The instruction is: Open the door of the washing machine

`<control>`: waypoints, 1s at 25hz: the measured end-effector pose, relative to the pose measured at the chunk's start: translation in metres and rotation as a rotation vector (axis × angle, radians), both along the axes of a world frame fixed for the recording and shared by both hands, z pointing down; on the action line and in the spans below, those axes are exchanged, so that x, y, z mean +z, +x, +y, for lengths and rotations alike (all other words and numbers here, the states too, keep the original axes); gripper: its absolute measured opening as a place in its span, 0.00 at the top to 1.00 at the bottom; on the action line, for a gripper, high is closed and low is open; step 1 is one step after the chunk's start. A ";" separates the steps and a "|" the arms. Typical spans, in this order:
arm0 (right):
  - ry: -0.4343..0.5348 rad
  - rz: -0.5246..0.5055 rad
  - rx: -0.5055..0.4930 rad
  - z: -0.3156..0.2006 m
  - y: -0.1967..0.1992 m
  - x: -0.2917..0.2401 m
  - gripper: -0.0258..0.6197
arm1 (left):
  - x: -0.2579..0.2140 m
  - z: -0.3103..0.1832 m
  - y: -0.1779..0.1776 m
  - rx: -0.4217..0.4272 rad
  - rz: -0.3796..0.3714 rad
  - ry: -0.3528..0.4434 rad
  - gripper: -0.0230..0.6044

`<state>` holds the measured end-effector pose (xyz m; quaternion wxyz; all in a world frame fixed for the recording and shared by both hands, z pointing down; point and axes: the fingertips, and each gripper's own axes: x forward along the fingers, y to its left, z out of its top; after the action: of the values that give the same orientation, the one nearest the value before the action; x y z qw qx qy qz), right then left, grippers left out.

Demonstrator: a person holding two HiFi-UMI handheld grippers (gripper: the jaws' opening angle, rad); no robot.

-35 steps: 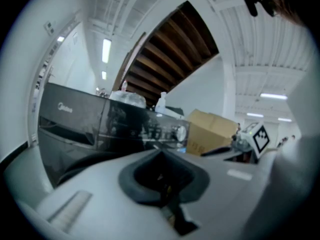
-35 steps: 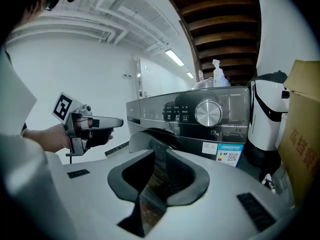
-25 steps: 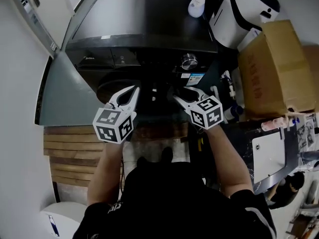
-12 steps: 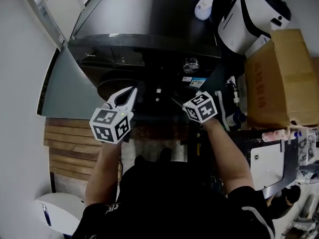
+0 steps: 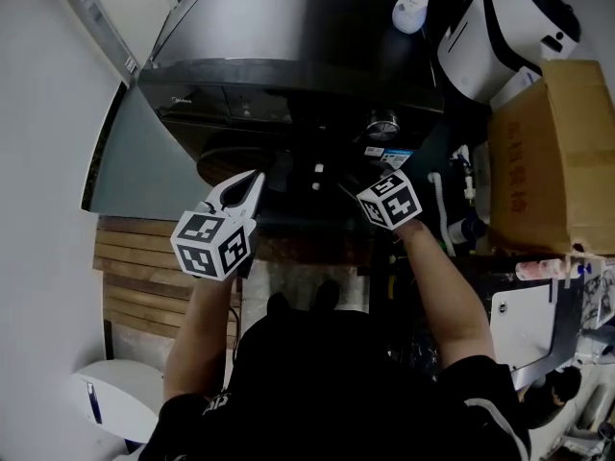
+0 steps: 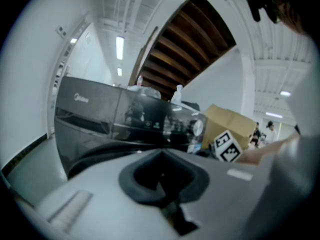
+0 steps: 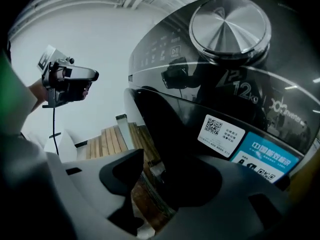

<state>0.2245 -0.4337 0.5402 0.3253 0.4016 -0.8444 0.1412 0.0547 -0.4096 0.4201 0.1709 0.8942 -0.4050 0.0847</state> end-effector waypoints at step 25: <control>0.090 0.135 -0.153 -0.003 -0.009 0.012 0.76 | 0.015 -0.008 0.032 -0.034 -0.070 0.004 0.95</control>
<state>0.2152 -0.4371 0.5518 0.3728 0.3588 -0.8543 0.0506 0.0863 -0.4180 0.4355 0.1560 0.8841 -0.4259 0.1124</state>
